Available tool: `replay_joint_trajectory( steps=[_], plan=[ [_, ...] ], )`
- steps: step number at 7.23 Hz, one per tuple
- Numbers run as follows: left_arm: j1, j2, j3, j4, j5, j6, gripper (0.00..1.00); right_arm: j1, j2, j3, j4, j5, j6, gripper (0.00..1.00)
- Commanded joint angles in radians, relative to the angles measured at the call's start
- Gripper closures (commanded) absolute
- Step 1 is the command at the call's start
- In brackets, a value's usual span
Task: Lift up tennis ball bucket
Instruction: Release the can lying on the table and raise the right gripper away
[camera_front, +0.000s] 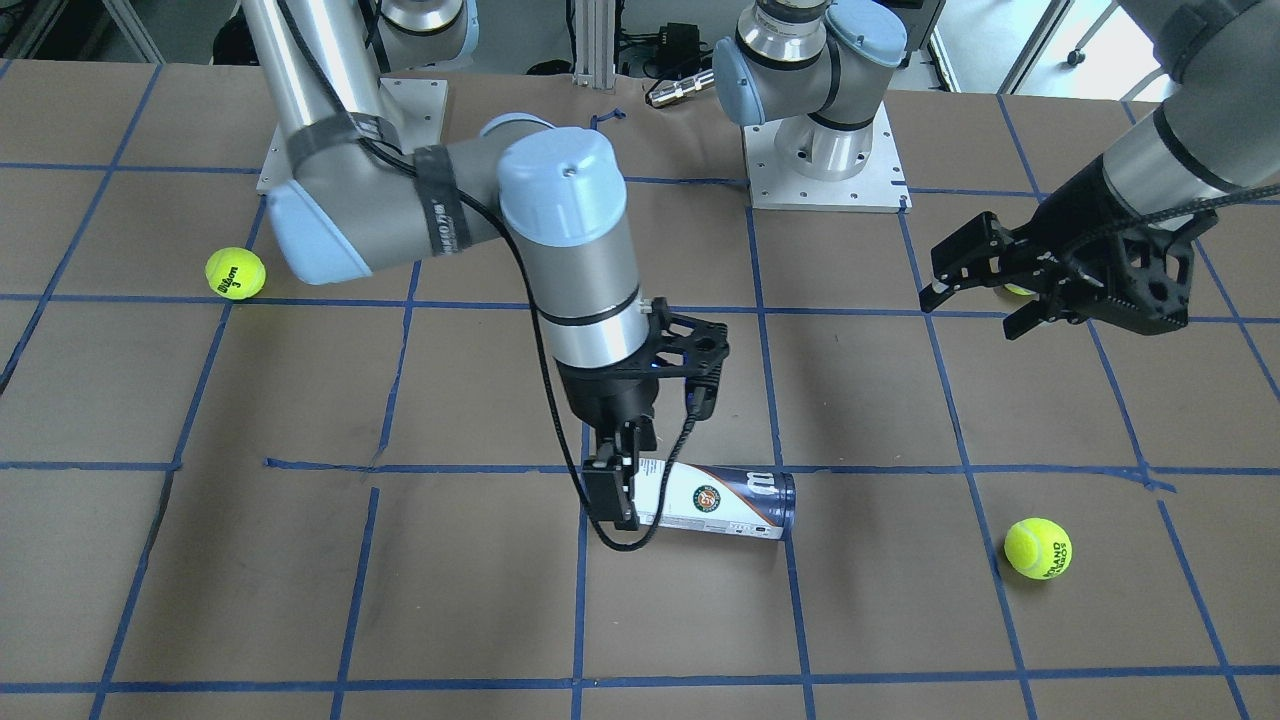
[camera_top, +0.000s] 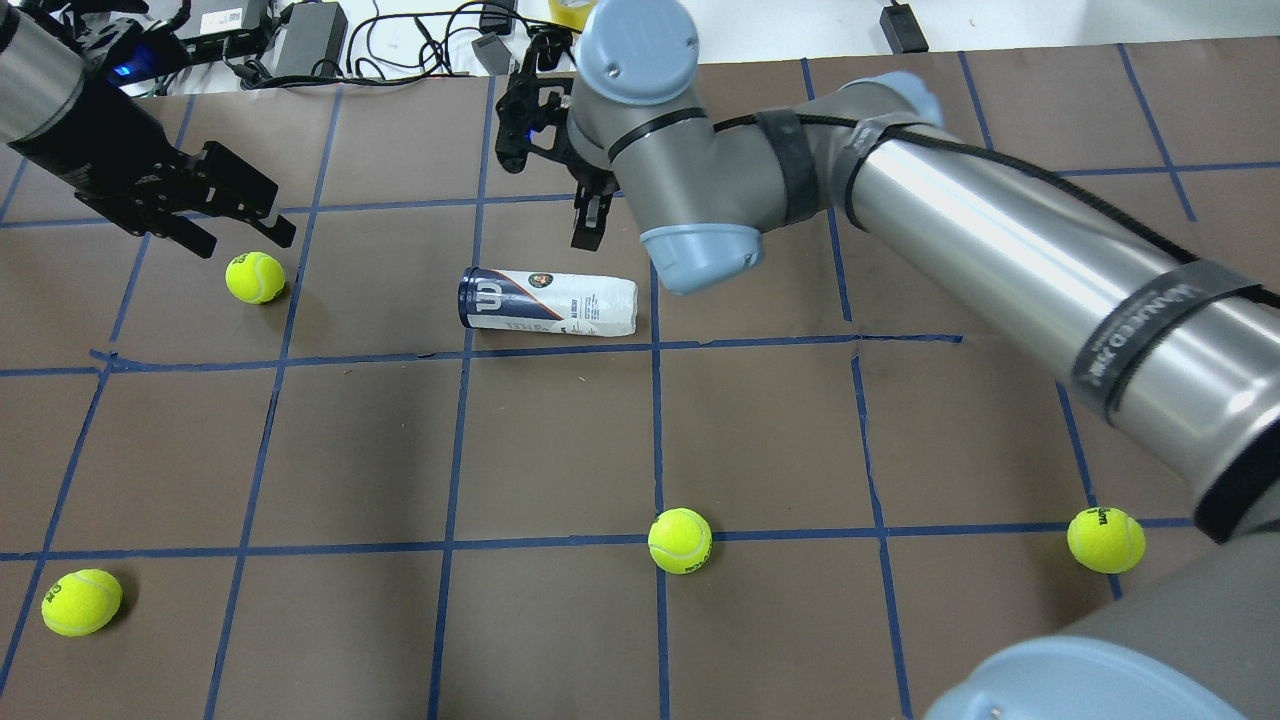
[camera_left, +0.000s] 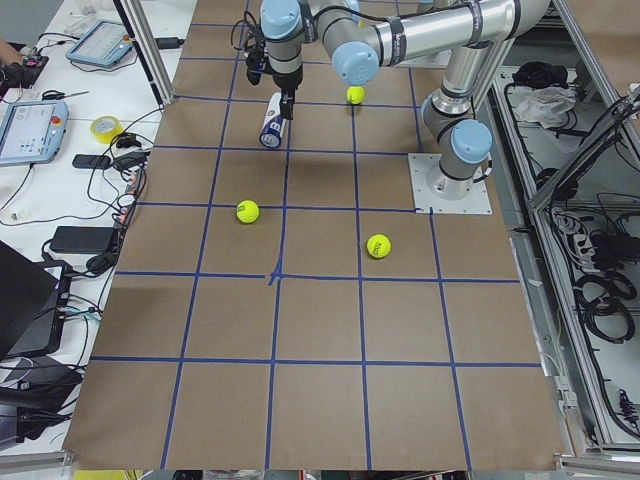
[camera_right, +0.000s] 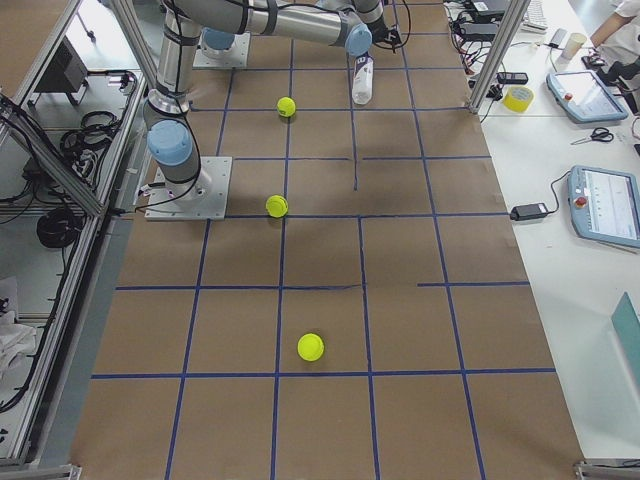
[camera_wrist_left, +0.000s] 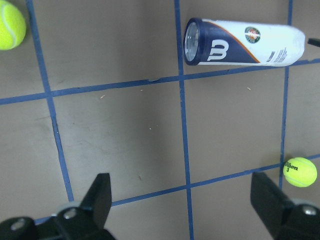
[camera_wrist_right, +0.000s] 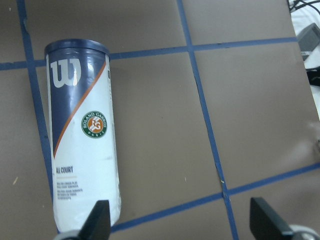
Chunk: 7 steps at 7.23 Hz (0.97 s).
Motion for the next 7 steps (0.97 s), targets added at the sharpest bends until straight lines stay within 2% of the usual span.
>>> replay_joint_trajectory(
  steps=[1, 3, 5, 6, 7],
  plan=[
    [-0.001, -0.053, -0.078, 0.125, -0.087, 0.031, 0.00, -0.157, -0.136, -0.001, 0.196, 0.044, 0.004, 0.01],
    [-0.001, -0.119, -0.115, 0.197, -0.239, 0.028, 0.00, -0.297, -0.265, 0.003, 0.392, 0.030, 0.071, 0.00],
    [-0.005, -0.175, -0.117, 0.246, -0.274, 0.030, 0.00, -0.346, -0.328, 0.004, 0.503, 0.013, 0.338, 0.00],
    [-0.005, -0.208, -0.117, 0.248, -0.323, 0.031, 0.00, -0.345, -0.368, 0.007, 0.525, -0.068, 0.479, 0.00],
    [-0.020, -0.236, -0.117, 0.277, -0.327, 0.031, 0.00, -0.345, -0.397, 0.004, 0.599, -0.126, 0.624, 0.00]
  ],
)
